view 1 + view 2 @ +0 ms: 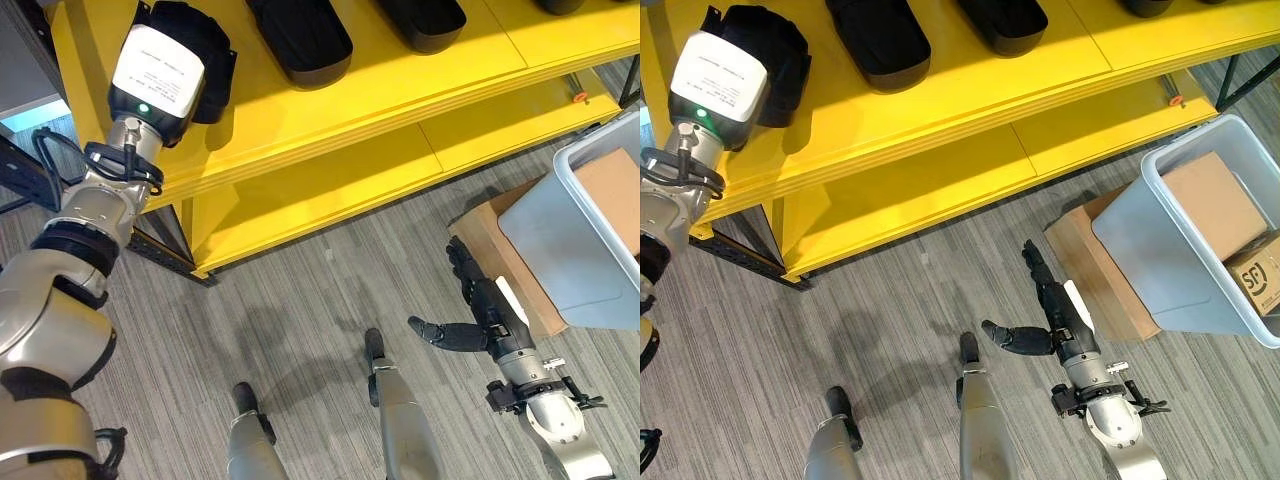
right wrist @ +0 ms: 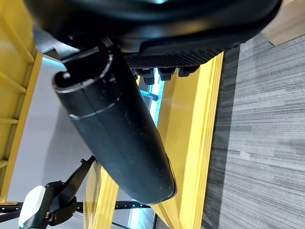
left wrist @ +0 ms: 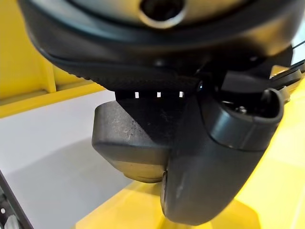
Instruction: Move parts from the plastic box to the shelf.
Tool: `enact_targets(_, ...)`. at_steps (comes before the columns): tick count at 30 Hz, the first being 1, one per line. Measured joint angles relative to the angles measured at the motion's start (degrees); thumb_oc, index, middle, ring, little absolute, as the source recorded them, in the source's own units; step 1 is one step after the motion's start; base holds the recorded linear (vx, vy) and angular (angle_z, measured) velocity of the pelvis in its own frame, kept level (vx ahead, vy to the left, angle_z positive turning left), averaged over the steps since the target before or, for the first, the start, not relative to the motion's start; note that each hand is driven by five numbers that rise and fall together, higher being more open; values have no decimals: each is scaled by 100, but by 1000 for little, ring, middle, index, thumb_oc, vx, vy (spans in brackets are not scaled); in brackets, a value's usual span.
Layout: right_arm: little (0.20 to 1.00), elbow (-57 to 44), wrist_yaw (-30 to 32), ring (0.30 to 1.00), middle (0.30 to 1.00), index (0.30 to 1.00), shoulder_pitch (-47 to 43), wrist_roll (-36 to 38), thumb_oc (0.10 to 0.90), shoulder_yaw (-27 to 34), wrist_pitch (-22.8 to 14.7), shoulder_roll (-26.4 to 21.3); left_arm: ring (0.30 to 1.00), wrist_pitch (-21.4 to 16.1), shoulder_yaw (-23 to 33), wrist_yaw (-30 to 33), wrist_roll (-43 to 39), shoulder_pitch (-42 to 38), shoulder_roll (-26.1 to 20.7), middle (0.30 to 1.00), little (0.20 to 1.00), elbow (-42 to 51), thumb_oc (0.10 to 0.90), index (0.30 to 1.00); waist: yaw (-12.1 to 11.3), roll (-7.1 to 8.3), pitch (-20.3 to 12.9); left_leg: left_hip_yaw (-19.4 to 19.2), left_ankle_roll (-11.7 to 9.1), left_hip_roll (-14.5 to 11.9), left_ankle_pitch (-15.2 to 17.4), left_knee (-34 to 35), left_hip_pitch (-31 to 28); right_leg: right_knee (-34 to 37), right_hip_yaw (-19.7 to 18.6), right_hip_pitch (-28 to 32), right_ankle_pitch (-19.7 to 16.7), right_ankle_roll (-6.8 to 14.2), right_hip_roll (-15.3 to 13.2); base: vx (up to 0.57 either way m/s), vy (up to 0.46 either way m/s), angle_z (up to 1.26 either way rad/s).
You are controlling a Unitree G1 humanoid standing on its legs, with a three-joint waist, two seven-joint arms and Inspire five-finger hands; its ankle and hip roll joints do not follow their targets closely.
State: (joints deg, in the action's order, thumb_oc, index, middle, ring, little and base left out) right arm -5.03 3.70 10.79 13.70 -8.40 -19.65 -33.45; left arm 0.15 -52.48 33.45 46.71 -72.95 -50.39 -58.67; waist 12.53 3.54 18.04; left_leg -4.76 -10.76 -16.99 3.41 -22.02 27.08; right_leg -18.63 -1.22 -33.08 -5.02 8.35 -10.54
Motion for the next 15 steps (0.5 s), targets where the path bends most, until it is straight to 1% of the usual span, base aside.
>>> enact_targets(2, 1000, -80, 6, 1000, 1000, 1000, 55, 0, 900, 21, 3, -8, 300, 29, 114, -11, -145, 5, 209, 300, 300, -232, 400, 300, 57, -6, -50, -3, -5, -4, 17, -5, 3, -2, -8, -13, 3, -4, 5, 36, 4, -1)
enact_targets(3, 1000, -142, 2, 1000, 1000, 1000, 63, -2, 900, 19, 3, -10, 300, 39, 122, -8, -149, 12, 237, 300, 300, -290, 400, 300, 85, -4, -55, -3, -7, -5, 25, -23, 13, -1, -15, -20, 2, -6, 8, -15, -3, -17)
enact_targets(4, 1000, -154, -2, 1000, 1000, 1000, 46, -4, 900, 8, 11, -11, 300, 105, 444, -4, -218, 73, 502, 300, 300, -723, 400, 300, 123, -2, -187, -55, -49, -79, 156, -149, 48, 8, -88, -54, 66, 20, 72, 72, -2, -24)
enact_targets(5, 1000, -154, -3, 1000, 1000, 1000, 60, -4, 900, -1, 11, -11, 300, 116, 548, -5, -303, 126, 558, 300, 300, -815, 400, 300, 138, -4, -249, -74, -44, -110, 192, -195, 50, 18, -106, -57, 57, 21, 105, -9, -13, -28)
enact_targets(6, 1000, -175, 2, 1000, 1000, 1000, 96, -2, 900, -5, 11, -45, 300, 166, 772, -40, -419, 177, 633, 300, 300, -914, 400, 300, 173, 10, -343, -93, -35, -139, 231, -223, 43, -25, -107, -70, 106, -8, 123, 79, -9, -19)
enact_targets(7, 1000, -182, -1, 1000, 1000, 1000, 171, -2, 900, -11, 10, -76, 300, 192, 849, -47, -597, 178, 639, 300, 300, -968, 400, 300, 173, 7, -364, -112, -46, -181, 247, -224, 19, -45, -124, -68, 72, -40, 168, 3, -20, -11)
enact_targets(8, 1000, -180, -5, 1000, 1000, 1000, 240, -2, 900, -18, 15, -77, 300, 205, 1002, -48, -627, 182, 654, 300, 300, -1064, 400, 300, 165, 7, -364, -113, -66, -187, 233, -205, -16, -102, -120, -75, 79, -17, 179, 4, -20, -6)
enact_targets(12, 1000, -181, -10, 1000, 1000, 1000, 215, -9, 900, -137, 105, -88, 300, 324, 1240, -120, -1157, 181, 713, 300, 300, -1087, 400, 300, 148, 6, -365, -98, -107, -184, 208, -206, -15, -190, -107, -98, 131, -28, 172, 3, -14, 4)
enact_targets(13, 1000, -182, -19, 1000, 1000, 1000, 213, -10, 900, -169, 131, -89, 300, 375, 1509, -140, -1397, 172, 878, 300, 300, -1180, 400, 300, 135, 1, -367, -83, -96, -183, 215, -204, -12, -193, -104, -91, 137, -26, 172, 0, 0, 0)
enact_targets(15, 1000, -187, -46, 1000, 1000, 1000, 218, -11, 900, -181, 165, -88, 300, 509, 1858, -141, -1789, 162, 1139, 300, 300, -1293, 400, 300, 147, -3, -371, -79, -72, -183, 229, -203, -12, -193, -106, -90, 139, -25, 172, 0, 0, 0)
